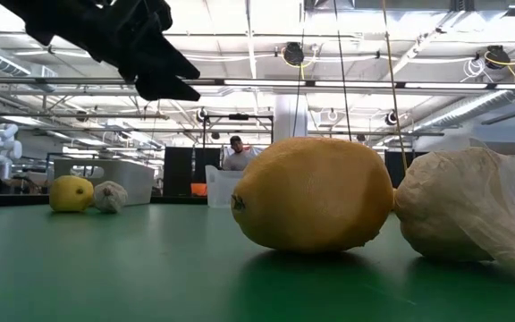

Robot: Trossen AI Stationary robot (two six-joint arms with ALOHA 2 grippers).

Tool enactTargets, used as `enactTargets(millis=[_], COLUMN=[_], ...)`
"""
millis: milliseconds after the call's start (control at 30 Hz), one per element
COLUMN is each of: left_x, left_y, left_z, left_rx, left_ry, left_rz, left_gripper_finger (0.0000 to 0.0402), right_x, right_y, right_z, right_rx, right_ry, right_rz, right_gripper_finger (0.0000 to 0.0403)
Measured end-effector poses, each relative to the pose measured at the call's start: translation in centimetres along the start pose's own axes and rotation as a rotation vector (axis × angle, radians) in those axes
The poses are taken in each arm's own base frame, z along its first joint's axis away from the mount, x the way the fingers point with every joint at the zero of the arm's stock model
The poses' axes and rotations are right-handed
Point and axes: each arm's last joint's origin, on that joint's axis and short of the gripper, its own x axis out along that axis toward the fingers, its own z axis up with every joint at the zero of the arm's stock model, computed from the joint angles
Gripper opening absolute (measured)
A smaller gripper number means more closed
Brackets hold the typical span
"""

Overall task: Sort produce into baskets
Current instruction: Put the red tomato into the white bin

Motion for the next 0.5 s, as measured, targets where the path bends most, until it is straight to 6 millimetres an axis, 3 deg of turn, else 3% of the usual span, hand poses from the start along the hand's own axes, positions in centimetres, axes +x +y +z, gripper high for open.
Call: enactTargets(millis=[500], left_x=[0.00], left_y=[-0.03], left_z=[0.28], left_rx=[-0.031], left_ry=[-0.028], left_rz=[-0.001], left_gripper_finger=[0.0349], right_x=[0.08], right_y=[-0.80], right_z=[0.42], right_rx=[-0.030], right_ry=[-0.050], right_rz=[-0.087], right_gripper_finger=[0.0314])
